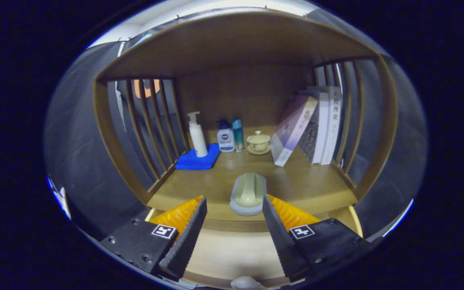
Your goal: Pull open the drawer, take out the items inside it, and place them on the countertop above the cabinet.
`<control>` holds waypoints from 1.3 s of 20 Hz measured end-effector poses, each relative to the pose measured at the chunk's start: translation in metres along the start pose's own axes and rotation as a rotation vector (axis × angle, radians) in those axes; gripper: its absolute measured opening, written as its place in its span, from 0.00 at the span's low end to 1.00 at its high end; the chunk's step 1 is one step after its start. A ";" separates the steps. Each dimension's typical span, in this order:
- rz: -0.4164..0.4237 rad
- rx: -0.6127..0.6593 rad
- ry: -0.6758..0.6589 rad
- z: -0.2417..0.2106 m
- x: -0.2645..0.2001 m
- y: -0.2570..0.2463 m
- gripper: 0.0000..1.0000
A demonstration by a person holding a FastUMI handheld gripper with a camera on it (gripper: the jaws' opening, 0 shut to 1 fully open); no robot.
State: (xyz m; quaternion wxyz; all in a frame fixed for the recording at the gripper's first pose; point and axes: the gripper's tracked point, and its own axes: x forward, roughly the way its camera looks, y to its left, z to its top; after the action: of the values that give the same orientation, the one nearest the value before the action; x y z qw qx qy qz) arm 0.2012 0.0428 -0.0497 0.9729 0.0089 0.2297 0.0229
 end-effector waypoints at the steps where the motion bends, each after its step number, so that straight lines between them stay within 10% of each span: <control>1: 0.005 -0.019 -0.046 0.000 -0.014 0.002 0.88; 14: -0.007 -0.025 -0.301 -0.076 -0.117 0.001 1.00; 26: -0.073 -0.002 -0.210 -0.209 -0.097 -0.021 1.00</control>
State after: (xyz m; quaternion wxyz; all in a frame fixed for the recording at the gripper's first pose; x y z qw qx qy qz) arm 0.0216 0.0183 -0.1934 0.9918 0.0017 0.1268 -0.0135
